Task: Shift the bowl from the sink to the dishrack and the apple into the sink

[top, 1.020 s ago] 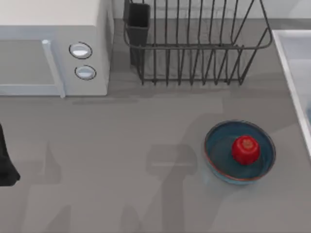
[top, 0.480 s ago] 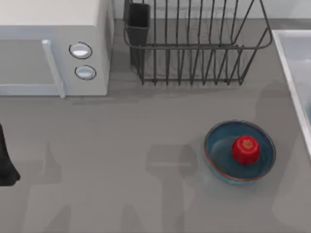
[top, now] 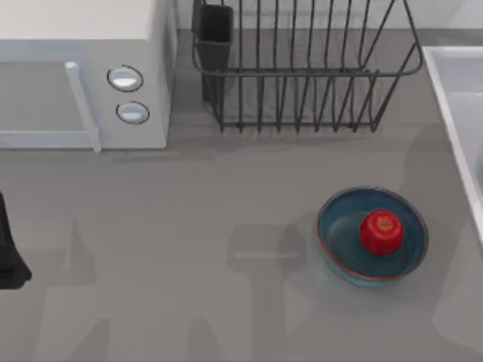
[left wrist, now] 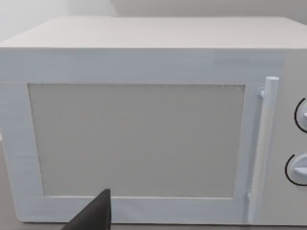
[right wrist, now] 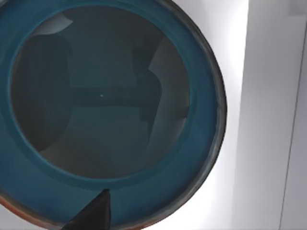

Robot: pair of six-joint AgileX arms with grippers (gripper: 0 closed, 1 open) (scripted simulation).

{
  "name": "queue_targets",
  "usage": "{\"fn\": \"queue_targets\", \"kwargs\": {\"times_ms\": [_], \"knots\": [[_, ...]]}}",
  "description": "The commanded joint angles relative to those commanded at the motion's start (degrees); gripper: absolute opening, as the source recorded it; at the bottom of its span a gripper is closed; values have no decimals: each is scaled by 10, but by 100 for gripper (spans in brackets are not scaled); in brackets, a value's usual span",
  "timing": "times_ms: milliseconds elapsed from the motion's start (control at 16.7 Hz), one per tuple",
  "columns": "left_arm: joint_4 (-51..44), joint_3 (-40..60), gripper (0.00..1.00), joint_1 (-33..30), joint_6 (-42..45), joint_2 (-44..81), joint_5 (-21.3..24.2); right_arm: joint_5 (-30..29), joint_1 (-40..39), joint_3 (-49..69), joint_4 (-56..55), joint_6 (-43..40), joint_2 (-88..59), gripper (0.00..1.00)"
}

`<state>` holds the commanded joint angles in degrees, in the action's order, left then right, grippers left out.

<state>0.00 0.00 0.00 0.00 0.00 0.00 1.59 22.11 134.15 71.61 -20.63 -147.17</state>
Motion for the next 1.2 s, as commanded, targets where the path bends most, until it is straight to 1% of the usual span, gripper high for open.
{"fn": "queue_targets", "kwargs": {"times_ms": [240, 660, 960, 1200], "knots": [[0, 0, 100, 0, 0, 0, 0, 0, -3, -12, -22, 2, -10, 100], [0, 0, 100, 0, 0, 0, 0, -1, -4, -71, -147, 5, -75, 100], [0, 0, 100, 0, 0, 0, 0, -2, -4, -75, -154, 5, -79, 100], [0, 0, 100, 0, 0, 0, 0, -2, -4, -75, -154, 5, -79, 70]]}}
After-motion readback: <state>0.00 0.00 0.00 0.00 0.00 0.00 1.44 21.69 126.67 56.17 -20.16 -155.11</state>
